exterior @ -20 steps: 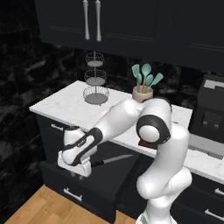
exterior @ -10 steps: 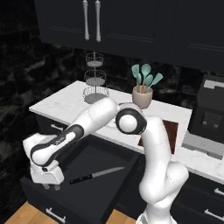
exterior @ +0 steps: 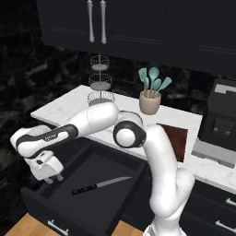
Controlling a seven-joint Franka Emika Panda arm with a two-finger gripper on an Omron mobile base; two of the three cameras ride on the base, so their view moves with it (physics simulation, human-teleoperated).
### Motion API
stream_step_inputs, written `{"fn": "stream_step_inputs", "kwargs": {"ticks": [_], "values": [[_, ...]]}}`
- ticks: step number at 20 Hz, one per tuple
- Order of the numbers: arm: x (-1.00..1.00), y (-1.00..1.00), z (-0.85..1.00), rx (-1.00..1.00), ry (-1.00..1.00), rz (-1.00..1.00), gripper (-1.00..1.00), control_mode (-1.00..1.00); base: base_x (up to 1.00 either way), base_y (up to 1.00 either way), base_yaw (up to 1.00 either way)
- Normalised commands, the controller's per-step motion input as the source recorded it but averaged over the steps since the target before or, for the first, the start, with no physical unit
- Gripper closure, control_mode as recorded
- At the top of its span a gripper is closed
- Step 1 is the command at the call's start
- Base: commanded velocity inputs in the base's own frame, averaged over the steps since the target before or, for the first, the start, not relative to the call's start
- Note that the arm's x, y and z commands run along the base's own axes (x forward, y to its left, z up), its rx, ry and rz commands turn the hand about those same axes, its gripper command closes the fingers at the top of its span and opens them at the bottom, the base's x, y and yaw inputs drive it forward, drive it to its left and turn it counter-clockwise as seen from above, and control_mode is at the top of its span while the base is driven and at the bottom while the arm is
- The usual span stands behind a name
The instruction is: Pick up the knife from the drawer and place it on the cutting board. Then place the meat from the plate to the cutting board.
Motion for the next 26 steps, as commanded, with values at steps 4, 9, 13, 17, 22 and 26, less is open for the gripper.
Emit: {"fn": "stream_step_inputs", "kwargs": {"ticks": [4, 9, 13, 17, 22, 26], "values": [[-0.01, -1.00, -0.14, 0.00, 0.00, 0.47, -1.00, -1.00, 0.00, 0.00, 0.00], [-0.01, -0.71, 0.11, 0.13, -0.06, 0.66, -1.00, -1.00, 0.00, 0.00, 0.00], [0.00, -0.55, 0.29, 0.42, 0.00, 0.53, -1.00, -1.00, 0.00, 0.00, 0.00], [0.10, -0.39, 0.23, 0.52, 0.28, 0.40, -1.00, -1.00, 0.00, 0.00, 0.00], [0.32, -0.24, 0.01, 0.41, 0.47, 0.46, -1.00, -1.00, 0.00, 0.00, 0.00], [0.69, -0.16, -0.11, 0.08, 0.37, 0.47, -1.00, -1.00, 0.00, 0.00, 0.00]]}}
